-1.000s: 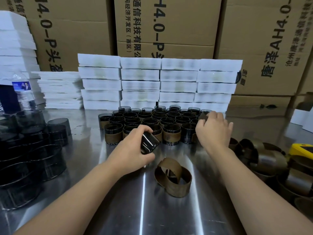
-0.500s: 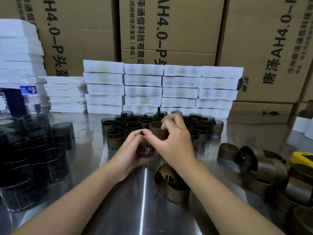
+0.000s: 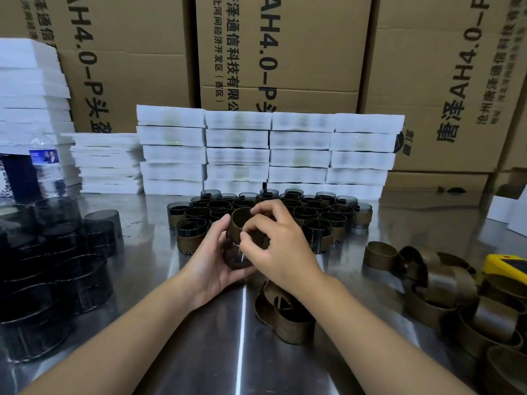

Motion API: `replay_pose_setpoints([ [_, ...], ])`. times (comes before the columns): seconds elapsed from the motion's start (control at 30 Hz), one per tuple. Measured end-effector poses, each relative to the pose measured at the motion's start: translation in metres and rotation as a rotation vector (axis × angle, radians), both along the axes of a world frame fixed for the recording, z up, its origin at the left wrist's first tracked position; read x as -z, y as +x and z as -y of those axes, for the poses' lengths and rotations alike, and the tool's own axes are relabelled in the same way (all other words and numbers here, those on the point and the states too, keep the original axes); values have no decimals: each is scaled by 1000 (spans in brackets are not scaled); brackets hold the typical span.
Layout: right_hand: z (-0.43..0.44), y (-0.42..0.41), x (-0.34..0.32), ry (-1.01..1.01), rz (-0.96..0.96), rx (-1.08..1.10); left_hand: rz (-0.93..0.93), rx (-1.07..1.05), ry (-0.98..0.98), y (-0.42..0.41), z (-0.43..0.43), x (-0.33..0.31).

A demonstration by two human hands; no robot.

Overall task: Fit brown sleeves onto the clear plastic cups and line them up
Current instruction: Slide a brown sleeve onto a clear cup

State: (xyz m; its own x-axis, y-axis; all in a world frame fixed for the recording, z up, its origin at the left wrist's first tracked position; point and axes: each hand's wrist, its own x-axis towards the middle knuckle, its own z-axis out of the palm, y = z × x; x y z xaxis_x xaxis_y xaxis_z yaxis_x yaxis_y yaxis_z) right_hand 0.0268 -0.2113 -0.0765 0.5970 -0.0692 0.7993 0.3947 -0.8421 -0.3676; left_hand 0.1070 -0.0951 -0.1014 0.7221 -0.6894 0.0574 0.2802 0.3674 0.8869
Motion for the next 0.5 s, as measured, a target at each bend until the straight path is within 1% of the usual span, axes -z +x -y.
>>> replay_pose_setpoints([
  [0.1, 1, 0, 1, -25, -58, -32, -11, 25, 10, -1, 0, 0],
  [0.23, 1, 0, 1, -64, -70, -46, 52, 101, -35, -1, -1, -1],
  [0.33, -1, -1, 1, -63, -110, -89, 88, 63, -40, 0, -1, 1],
  [0.4, -1, -1, 0, 4, -115, -114, 65, 33, -62, 3, -1, 2],
  [0.5, -2, -1, -3, 196, -176, -117, 12, -30, -137, 8, -2, 4],
])
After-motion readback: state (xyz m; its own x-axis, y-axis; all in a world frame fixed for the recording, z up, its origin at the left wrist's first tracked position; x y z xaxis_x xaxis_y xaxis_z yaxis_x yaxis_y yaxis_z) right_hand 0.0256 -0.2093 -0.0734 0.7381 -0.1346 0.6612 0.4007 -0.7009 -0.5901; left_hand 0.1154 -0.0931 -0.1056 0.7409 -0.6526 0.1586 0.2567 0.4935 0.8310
